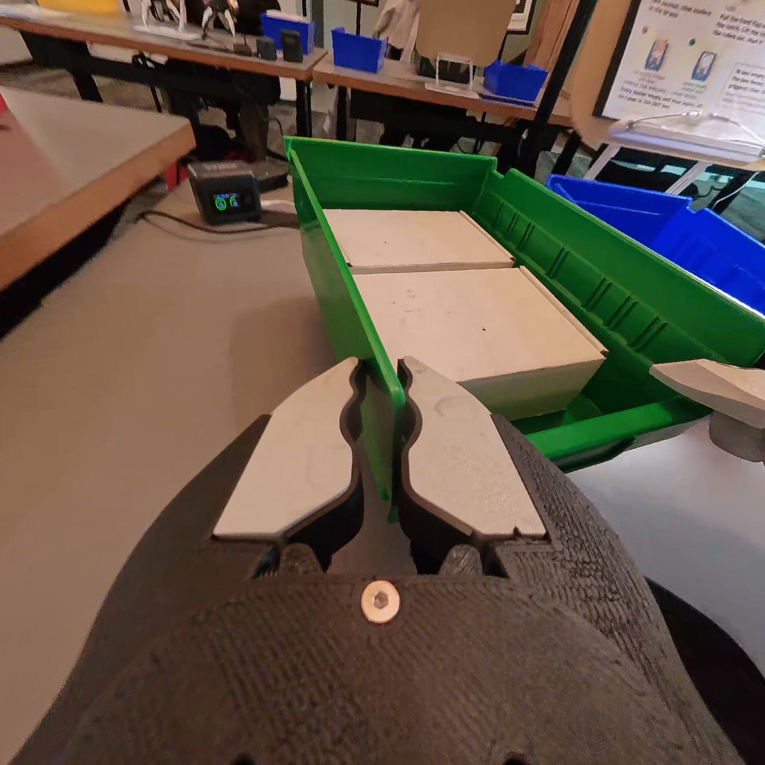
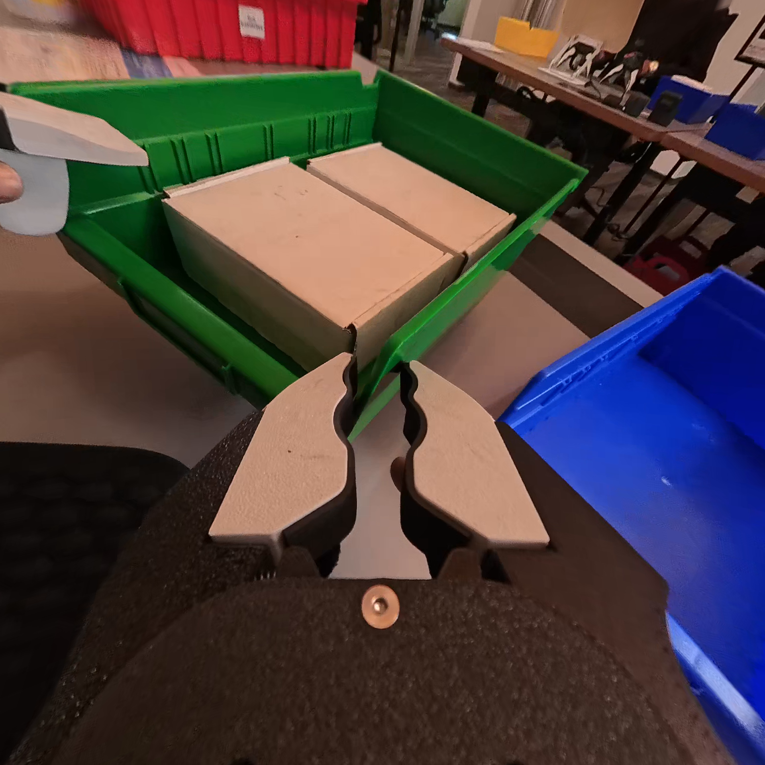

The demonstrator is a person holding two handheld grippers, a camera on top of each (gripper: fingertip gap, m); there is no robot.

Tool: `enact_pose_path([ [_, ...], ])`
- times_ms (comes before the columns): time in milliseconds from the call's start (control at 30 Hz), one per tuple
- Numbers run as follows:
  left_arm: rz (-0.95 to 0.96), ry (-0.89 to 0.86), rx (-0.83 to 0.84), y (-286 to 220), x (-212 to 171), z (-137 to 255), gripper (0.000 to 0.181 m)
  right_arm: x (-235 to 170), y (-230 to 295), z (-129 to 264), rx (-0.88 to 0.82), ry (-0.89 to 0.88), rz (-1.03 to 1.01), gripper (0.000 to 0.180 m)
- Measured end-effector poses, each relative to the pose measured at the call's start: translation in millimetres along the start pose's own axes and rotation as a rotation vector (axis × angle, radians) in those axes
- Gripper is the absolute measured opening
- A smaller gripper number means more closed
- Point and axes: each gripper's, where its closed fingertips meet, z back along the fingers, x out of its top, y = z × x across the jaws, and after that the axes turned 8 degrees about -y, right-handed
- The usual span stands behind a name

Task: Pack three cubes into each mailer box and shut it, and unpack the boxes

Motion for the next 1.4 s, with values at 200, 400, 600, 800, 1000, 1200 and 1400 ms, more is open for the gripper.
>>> enact_pose_path([
  [200, 0.069, -0.007, -0.007, 6.3, -33.4, -19.9, 0.014, -32.1, -2.0, -13.0, -0.006, 0.044, 0.028, 0.021],
  [400, -0.011, 0.022, -0.053, 5.4, -38.5, -25.5, 0.035, -41.1, -0.9, -18.2, 0.084, 0.082, 0.065, 0.026],
  [600, -0.203, -0.077, -0.125, -5.4, 5.2, 1.7, 0.049, -28.5, -25.6, 27.6, 0.250, 0.165, 0.097, 0.063],
  [800, -0.481, 0.086, -0.431, -80.2, -12.6, 6.9, 0.061, -80.4, -97.4, 57.8, 0.192, 0.493, 0.328, 0.078],
  [1000, -0.820, 0.375, -0.542, -103.1, -69.3, -9.1, 0.073, -109.4, -114.8, 47.0, 0.206, 0.661, 0.504, 0.078],
  [1200, -0.985, 0.518, -0.595, -102.9, -102.4, -25.5, 0.058, -124.7, -113.6, 26.0, 0.241, 0.706, 0.493, 0.051],
  [1400, -1.058, 0.535, -0.627, -108.4, -109.4, -36.3, 0.032, -128.9, -114.0, 30.9, 0.253, 0.687, 0.487, 0.033],
])
